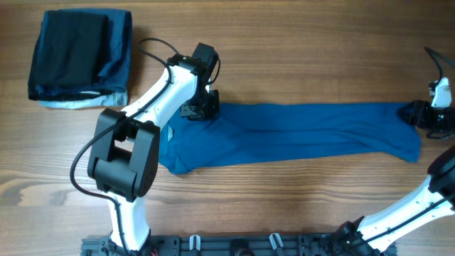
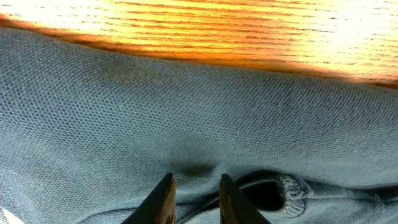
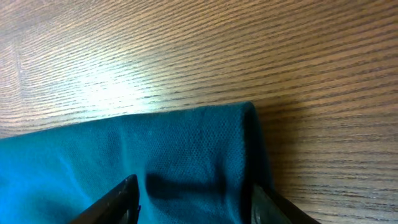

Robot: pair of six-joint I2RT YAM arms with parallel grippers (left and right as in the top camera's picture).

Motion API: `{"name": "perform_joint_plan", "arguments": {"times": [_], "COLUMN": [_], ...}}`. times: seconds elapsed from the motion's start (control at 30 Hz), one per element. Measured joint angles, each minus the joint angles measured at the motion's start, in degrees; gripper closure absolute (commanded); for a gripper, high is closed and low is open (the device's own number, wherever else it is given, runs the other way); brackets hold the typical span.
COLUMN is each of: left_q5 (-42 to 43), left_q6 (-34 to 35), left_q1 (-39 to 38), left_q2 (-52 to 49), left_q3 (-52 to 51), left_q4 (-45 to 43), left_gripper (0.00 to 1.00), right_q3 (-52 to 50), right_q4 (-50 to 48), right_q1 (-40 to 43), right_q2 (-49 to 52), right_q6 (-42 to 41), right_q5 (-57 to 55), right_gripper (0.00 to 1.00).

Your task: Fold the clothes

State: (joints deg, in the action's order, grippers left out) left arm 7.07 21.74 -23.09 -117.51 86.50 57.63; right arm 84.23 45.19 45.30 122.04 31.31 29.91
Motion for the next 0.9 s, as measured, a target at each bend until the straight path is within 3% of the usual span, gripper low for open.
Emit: {"name": "perform_joint_plan", "arguments": {"times": [0.03,0.1,0.13,0.43,0.77,0.8,0.83,0.87,0.9], "left_q5": [-0.20,-0.57,-0.66,-1.22,-1.22,-1.20,-1.22,-1.22,-1.20], "left_q6": [0.02,0.02,0.02,0.00,0.00,0.00,0.00,0.00,0.00], "left_q1": [0.00,0.00,0.00,0.00,0.00,0.00,0.00,0.00,0.00], "left_q2": [0.00,0.00,0.00,0.00,0.00,0.00,0.00,0.00,0.00], "left_q3": [0.00,0.00,0.00,0.00,0.00,0.00,0.00,0.00,0.00], "left_q4": [0.00,0.00,0.00,0.00,0.00,0.00,0.00,0.00,0.00], "left_gripper": [0.76,0.76,0.76,0.76,0.76,0.77,0.78,0.79,0.79], "right_q3": [0.00,0.00,0.00,2.19,3.06,3.06,3.06,3.06,3.06], "right_q4": [0.02,0.02,0.02,2.27,-7.13,-8.00,-8.79,-9.42,-9.90], "right_q1": [0.00,0.00,-0.02,-0.09,-4.07,-4.81,-5.64,-6.47,-7.30], "right_q2": [0.00,0.00,0.00,0.00,-0.02,-0.02,-0.02,-0.02,-0.02], "right_q6": [-0.20,-0.11,-0.13,-0.20,-0.15,-0.17,-0.17,-0.09,-0.13], "right_q5": [0.00,0.02,0.07,4.35,2.97,1.79,0.48,-0.87,-1.95], "right_gripper": [0.64,0.92,0.96,0.96,0.96,0.91,0.74,0.45,0.23]}}
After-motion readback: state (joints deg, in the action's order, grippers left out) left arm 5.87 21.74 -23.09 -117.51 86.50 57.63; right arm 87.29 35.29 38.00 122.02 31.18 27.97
